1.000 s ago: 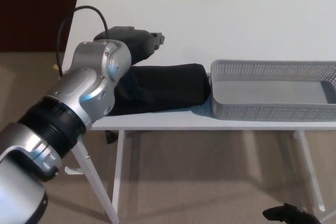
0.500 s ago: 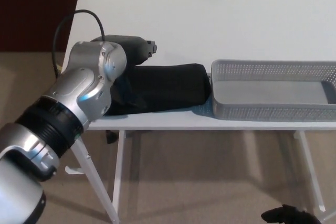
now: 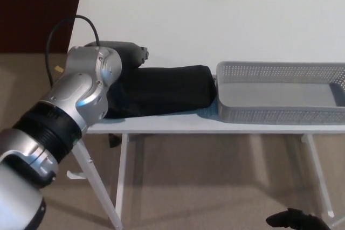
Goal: The robot walk towards a table in front and pick up a black pencil case on the left hand side and put the pencil case into a small container on the right hand side
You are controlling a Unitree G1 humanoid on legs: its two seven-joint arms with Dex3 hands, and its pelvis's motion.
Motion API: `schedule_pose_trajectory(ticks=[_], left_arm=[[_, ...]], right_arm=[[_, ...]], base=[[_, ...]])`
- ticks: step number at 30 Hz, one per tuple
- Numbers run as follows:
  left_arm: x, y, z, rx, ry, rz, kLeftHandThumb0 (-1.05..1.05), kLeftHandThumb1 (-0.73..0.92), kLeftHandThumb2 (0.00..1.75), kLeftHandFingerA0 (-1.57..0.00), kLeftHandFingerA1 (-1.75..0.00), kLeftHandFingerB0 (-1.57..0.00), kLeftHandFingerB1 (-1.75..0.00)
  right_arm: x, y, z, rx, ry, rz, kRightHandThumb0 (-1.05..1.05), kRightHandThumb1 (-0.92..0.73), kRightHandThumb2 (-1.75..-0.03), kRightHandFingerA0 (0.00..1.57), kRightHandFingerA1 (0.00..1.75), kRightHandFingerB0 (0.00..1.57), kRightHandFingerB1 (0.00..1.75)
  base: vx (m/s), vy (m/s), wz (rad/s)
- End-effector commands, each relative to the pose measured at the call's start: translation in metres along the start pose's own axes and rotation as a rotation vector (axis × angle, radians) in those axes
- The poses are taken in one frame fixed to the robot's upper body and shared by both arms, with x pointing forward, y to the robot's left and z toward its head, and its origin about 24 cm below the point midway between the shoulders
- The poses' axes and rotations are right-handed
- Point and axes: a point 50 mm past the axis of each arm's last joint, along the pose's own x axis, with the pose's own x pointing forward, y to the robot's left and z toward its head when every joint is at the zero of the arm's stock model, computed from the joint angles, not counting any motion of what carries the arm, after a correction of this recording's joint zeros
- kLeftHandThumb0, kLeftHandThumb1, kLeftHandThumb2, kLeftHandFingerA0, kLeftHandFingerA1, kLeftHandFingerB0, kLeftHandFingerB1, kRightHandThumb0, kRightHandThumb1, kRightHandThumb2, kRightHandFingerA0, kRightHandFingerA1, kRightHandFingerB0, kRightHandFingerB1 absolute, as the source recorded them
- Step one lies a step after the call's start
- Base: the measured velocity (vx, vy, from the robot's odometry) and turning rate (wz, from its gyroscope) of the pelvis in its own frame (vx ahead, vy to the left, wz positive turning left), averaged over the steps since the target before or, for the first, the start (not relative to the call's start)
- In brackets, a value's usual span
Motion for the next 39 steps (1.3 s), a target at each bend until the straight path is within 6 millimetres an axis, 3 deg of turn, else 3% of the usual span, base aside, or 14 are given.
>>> schedule_pose_trajectory(ticks=[1, 4, 13, 14, 15, 17, 18, 20, 21, 22, 23, 27, 32, 39], left_arm=[[0.005, -0.008, -0.001, 0.029, 0.033, -0.008, -0.65, 0.37, 0.80, 0.00, -0.02, 0.00, -0.04], [0.013, -0.026, 0.004, 0.004, 0.036, -0.029, -0.71, 0.40, 0.54, 0.00, -0.03, 0.00, -0.05], [0.022, -0.055, 0.020, 0.060, -0.007, -0.026, -0.62, 0.38, 0.77, -0.02, -0.19, 0.00, -0.13], [0.023, -0.057, 0.021, 0.059, -0.016, -0.021, -0.64, 0.41, 0.76, -0.10, -0.36, 0.00, -0.12], [0.023, -0.059, 0.020, 0.028, -0.046, 0.001, -0.36, 0.63, 0.63, -0.59, -0.95, -0.11, -0.29], [0.023, -0.061, 0.019, -0.045, -0.091, 0.042, -0.24, 0.67, 0.61, -0.59, -1.32, -0.29, -0.31], [0.023, -0.061, 0.018, -0.063, -0.099, 0.045, -0.20, 0.64, 0.59, -0.85, -0.94, -0.54, -0.38], [0.023, -0.060, 0.016, -0.077, -0.111, 0.045, -0.20, 0.60, 0.58, -0.87, -0.98, -0.69, -0.44], [0.023, -0.060, 0.016, -0.070, -0.118, 0.064, -0.20, 0.68, 0.55, -0.61, -1.60, -0.64, -1.03], [0.022, -0.061, 0.015, -0.058, -0.126, 0.091, -0.20, 0.68, 0.55, -0.61, -1.60, -0.64, -1.03], [0.021, -0.060, 0.014, -0.073, -0.137, 0.129, -0.17, 0.81, 0.52, -0.59, -1.74, -0.36, -1.49], [0.017, -0.059, 0.007, -0.077, -0.163, 0.202, -0.23, 0.73, 0.62, -0.64, -1.55, -0.57, -0.47], [0.013, -0.052, -0.008, -0.063, -0.139, 0.210, -0.19, 0.74, 0.62, -0.67, -1.22, -0.55, -0.45], [0.005, -0.031, -0.042, -0.044, -0.055, 0.267, -0.25, 0.79, 0.66, -0.68, -1.46, -0.65, -0.54]], right_arm=[[-0.003, -0.009, -0.005, 0.001, 0.015, -0.008, -0.49, -0.69, -0.77, 0.63, 0.63, 0.41, 0.69], [-0.003, -0.008, -0.002, 0.015, -0.002, -0.009, -0.47, -0.67, -0.77, 0.59, 0.65, 0.42, 0.71], [-0.004, -0.010, 0.003, 0.021, -0.026, -0.019, -0.46, -0.68, -0.80, 0.59, 0.65, 0.45, 0.73], [-0.004, -0.011, 0.003, 0.022, -0.026, -0.019, -0.46, -0.67, -0.80, 0.59, 0.66, 0.46, 0.73], [-0.003, -0.011, 0.005, 0.021, -0.026, -0.019, -0.46, -0.67, -0.80, 0.59, 0.67, 0.45, 0.74], [-0.002, -0.012, 0.007, 0.016, -0.027, -0.017, -0.45, -0.67, -0.79, 0.59, 0.66, 0.45, 0.73], [-0.002, -0.013, 0.007, 0.012, -0.028, -0.018, -0.44, -0.67, -0.78, 0.59, 0.65, 0.43, 0.72], [-0.002, -0.013, 0.007, 0.005, -0.028, -0.017, -0.44, -0.67, -0.80, 0.59, 0.66, 0.45, 0.73], [-0.002, -0.013, 0.006, 0.000, -0.028, -0.015, -0.44, -0.67, -0.78, 0.59, 0.65, 0.43, 0.72], [-0.003, -0.013, 0.006, -0.004, -0.027, -0.013, -0.44, -0.67, -0.78, 0.59, 0.65, 0.43, 0.72], [-0.003, -0.013, 0.006, -0.005, -0.024, -0.009, -0.45, -0.68, -0.77, 0.59, 0.64, 0.43, 0.71], [-0.003, -0.012, 0.003, -0.002, -0.011, -0.006, -0.43, -0.68, -0.76, 0.61, 0.63, 0.44, 0.71], [-0.004, -0.011, 0.002, -0.010, -0.007, -0.004, -0.43, -0.68, -0.76, 0.60, 0.62, 0.44, 0.72], [-0.001, -0.013, 0.005, -0.013, -0.001, 0.004, -0.44, -0.70, -0.75, 0.60, 0.60, 0.44, 0.69]], base=[[0.00, 0.000, 0.00], [0.00, 0.000, 0.00], [0.00, 0.000, 0.00], [0.00, 0.000, 0.00], [0.00, 0.000, 0.00], [0.00, 0.000, 0.00], [0.00, 0.000, 0.00], [0.00, 0.000, 0.00], [0.00, 0.000, 0.00], [0.00, 0.000, 0.00], [0.00, 0.000, 0.00], [0.00, 0.000, 0.00], [0.00, 0.000, 0.00], [0.00, 0.000, 0.00]])
